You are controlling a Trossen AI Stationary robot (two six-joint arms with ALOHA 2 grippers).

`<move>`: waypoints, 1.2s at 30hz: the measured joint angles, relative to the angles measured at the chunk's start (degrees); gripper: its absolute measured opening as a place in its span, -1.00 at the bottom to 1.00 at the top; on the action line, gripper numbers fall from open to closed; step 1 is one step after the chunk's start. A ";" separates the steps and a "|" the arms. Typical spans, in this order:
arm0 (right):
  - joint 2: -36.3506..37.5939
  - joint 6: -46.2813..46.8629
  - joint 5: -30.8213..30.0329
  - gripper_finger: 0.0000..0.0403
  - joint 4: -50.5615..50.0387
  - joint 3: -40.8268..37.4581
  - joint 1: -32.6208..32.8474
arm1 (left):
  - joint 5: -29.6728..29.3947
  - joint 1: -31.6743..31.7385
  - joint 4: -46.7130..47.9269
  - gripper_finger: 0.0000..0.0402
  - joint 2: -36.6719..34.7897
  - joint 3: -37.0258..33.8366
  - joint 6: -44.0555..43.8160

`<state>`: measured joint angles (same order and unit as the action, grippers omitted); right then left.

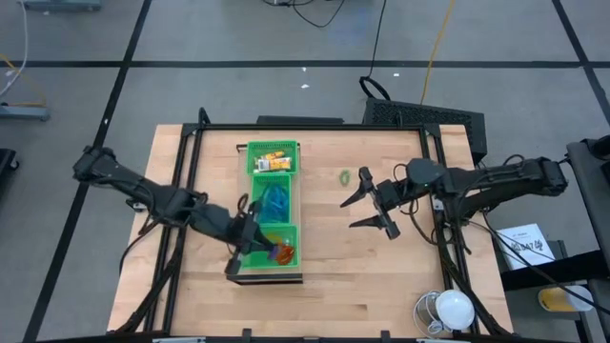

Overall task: Pick & Place Office Desk Supplies
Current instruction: Put the purple spring rubber band into the bottom green bin on the shelf, then put the green spring rubber band into the bottom green bin on the shelf

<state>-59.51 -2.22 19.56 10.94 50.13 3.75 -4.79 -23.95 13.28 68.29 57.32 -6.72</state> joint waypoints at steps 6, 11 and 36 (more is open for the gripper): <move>-1.48 -0.02 -0.01 0.17 -0.18 -0.04 0.02 | -4.22 -1.56 0.13 -0.76 -0.04 0.00 -0.69; -2.61 0.00 -0.01 0.17 -0.15 -0.04 0.00 | -5.21 -1.11 0.41 -0.48 -0.09 0.00 -4.72; -4.93 2.14 -36.90 0.17 1.23 -11.64 -1.87 | -17.99 1.24 -6.95 0.12 -19.37 -14.32 0.65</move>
<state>-64.44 -0.08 -17.34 12.17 38.49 1.88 -22.79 -22.71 6.33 48.92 43.01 -6.07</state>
